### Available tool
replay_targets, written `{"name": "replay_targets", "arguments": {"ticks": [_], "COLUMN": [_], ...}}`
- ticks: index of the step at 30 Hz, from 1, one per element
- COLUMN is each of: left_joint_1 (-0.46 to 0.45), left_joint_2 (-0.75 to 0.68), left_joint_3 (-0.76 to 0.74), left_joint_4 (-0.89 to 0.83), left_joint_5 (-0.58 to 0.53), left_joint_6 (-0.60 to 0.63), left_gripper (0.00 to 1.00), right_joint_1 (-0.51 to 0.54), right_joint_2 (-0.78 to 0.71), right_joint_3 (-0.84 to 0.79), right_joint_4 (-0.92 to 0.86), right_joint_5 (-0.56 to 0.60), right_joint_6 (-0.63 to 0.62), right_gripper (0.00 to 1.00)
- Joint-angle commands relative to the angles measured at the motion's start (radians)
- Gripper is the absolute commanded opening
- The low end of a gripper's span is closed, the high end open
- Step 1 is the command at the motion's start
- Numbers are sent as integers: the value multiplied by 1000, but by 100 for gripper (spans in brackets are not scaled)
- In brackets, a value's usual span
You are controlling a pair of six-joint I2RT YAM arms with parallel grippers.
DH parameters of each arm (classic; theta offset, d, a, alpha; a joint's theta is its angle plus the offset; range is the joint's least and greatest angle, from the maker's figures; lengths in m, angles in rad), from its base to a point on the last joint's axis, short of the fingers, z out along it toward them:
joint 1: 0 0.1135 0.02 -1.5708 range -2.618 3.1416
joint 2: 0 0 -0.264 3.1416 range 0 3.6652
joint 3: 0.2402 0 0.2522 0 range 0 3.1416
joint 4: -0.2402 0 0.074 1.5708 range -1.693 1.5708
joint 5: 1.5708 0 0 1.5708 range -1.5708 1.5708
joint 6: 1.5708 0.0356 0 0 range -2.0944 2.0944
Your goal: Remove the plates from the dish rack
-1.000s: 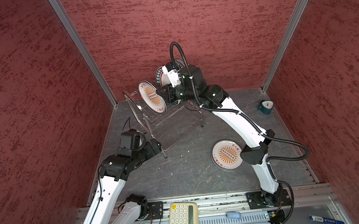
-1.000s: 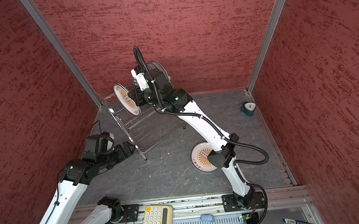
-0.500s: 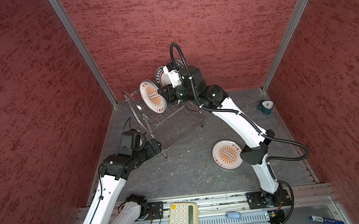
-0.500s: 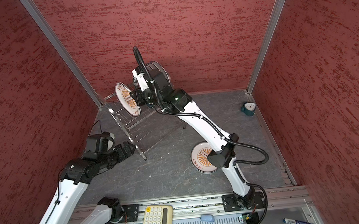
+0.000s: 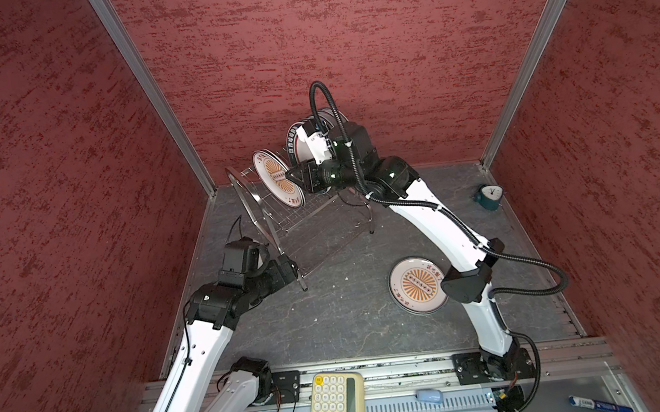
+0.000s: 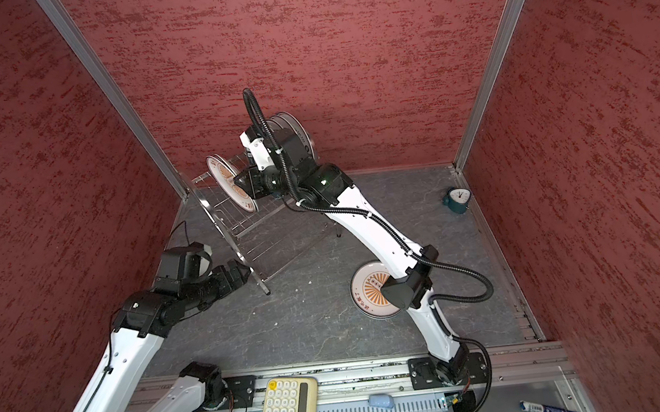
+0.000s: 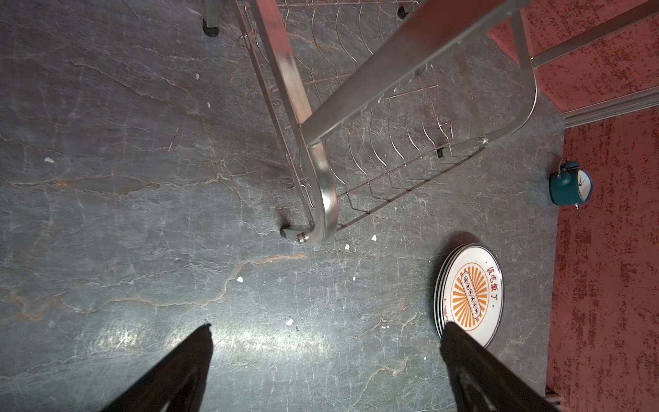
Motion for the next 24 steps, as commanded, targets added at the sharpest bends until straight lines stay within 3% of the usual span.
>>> {"name": "replay_targets", "arguments": {"ticks": [1, 24], "left_joint_1": [8, 8], "left_joint_2": [-3, 1], "left_joint_3": [-10, -11], "left_joint_4": [16, 21], "left_joint_5": [10, 14], "left_joint_6": [11, 10], "left_gripper": [99, 99], "right_joint_1": [14, 8], "right_joint_2": [2, -7], "right_joint_3": [-13, -34], "right_joint_4": [-1, 29], "right_joint_5": [-57, -64], "right_joint_6": [15, 26], "right_gripper": [33, 50]}}
